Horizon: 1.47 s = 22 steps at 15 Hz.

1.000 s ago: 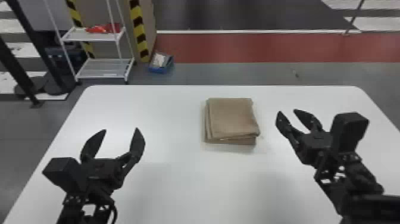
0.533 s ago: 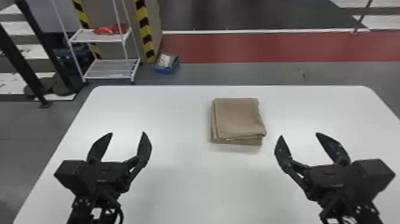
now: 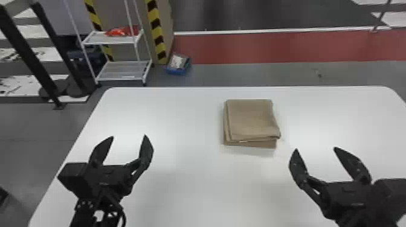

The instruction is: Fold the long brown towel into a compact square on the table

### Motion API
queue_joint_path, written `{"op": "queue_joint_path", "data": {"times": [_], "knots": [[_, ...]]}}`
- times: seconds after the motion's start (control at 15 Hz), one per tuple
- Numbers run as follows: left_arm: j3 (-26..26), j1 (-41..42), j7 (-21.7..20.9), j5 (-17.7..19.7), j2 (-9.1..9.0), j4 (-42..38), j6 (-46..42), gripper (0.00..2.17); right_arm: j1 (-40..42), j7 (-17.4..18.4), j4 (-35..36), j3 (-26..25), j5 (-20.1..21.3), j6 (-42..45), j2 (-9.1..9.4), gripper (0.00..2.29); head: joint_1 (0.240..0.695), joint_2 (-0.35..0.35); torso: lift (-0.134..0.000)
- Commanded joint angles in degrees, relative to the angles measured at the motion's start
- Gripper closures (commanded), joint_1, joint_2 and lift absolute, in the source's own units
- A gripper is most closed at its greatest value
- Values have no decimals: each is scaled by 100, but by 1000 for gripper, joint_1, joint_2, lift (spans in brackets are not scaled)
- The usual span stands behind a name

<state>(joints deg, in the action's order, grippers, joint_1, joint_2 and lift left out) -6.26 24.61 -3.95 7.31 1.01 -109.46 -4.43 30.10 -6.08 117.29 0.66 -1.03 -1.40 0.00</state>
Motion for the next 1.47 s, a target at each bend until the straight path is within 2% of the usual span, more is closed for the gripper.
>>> {"op": "queue_joint_path", "data": {"times": [0.0, 1.2, 1.4], "knots": [[-16, -97, 0, 7, 13, 74, 123, 87, -13, 99, -39, 31, 24, 21, 5, 87, 695, 100, -123], [-7, -79, 44, 42, 4, 39, 70, 90, -92, 151, -83, 207, 33, 56, 5, 90, 695, 115, -123], [2, 0, 44, 42, -40, 21, 0, 90, -57, 151, -83, 233, 24, 144, 5, 90, 695, 121, -123]]}}
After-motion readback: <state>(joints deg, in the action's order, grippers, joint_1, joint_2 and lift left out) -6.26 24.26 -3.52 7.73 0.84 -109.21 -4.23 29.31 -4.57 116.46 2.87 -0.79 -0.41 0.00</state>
